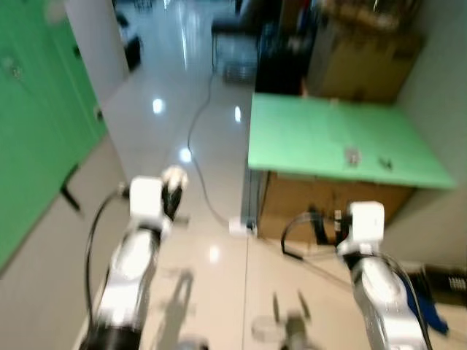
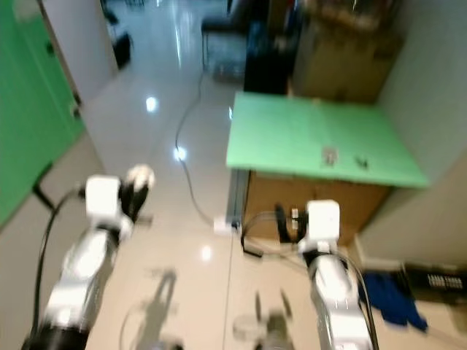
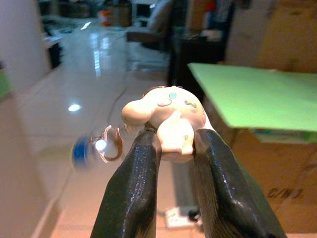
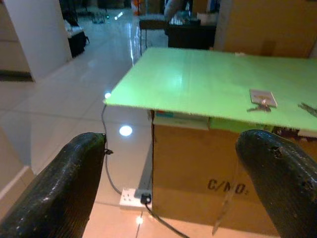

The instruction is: Hang keys on a hook

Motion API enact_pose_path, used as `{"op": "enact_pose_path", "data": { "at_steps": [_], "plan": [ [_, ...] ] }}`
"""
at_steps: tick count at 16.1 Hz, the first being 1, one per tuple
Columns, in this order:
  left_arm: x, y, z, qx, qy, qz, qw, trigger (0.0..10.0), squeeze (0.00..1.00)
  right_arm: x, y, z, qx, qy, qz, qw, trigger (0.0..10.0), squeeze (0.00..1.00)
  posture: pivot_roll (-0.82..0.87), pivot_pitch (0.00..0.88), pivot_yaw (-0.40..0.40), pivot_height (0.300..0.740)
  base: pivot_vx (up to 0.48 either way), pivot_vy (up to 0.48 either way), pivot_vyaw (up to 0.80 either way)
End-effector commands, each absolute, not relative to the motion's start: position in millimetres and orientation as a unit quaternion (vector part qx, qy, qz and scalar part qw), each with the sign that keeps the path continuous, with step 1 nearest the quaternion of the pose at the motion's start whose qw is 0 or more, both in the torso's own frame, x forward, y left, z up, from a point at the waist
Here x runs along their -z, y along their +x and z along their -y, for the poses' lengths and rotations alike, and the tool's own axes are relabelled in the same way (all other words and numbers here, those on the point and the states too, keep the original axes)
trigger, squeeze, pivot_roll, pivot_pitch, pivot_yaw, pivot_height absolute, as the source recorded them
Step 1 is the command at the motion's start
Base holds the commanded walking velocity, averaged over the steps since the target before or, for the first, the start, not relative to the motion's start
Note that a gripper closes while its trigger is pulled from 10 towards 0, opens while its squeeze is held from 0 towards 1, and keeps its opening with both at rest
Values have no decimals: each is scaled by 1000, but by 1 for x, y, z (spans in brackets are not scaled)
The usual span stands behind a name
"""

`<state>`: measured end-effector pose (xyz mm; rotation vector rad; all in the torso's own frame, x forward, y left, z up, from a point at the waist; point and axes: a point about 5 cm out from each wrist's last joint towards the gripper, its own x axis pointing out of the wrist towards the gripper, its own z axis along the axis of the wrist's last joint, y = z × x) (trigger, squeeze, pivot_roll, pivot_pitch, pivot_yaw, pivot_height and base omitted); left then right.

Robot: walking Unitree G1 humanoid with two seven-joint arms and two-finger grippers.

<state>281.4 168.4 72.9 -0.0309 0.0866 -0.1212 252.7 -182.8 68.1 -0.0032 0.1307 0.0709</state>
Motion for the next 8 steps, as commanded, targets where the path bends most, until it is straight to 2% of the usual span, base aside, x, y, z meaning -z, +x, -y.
{"op": "enact_pose_path", "data": {
  "at_steps": [1,4,8],
  "plan": [
    [-80,282,-169,54,-10,-31,998,10000,0,-73,257,187,-29,0,-57,998,10000,0,-82,0,35,697,0,-431,575],
    [-74,275,-176,31,-15,-40,999,10000,0,-74,260,188,-33,-2,-55,998,10000,0,-61,0,26,697,0,-480,498],
    [-73,268,-182,16,-1,-41,999,10000,0,-74,265,186,-53,-7,-59,997,10000,0,-40,0,14,734,0,-476,425]
  ]
}}
